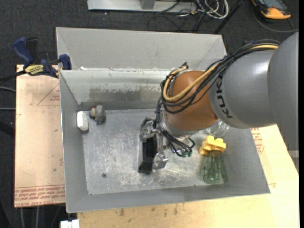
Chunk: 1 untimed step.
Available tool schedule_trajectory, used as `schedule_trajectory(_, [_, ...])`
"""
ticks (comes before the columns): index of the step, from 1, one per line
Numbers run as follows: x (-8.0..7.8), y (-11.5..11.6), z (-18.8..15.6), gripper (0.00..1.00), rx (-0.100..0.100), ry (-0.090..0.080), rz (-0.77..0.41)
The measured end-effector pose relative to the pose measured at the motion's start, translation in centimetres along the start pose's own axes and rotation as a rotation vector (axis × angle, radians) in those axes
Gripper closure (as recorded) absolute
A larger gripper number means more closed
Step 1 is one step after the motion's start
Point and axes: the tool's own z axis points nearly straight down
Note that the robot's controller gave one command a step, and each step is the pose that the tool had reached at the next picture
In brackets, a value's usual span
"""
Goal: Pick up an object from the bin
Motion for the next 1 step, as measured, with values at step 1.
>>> schedule_trajectory(1, [0.0,0.0,0.0,1.0,0.0,0.0,0.0])
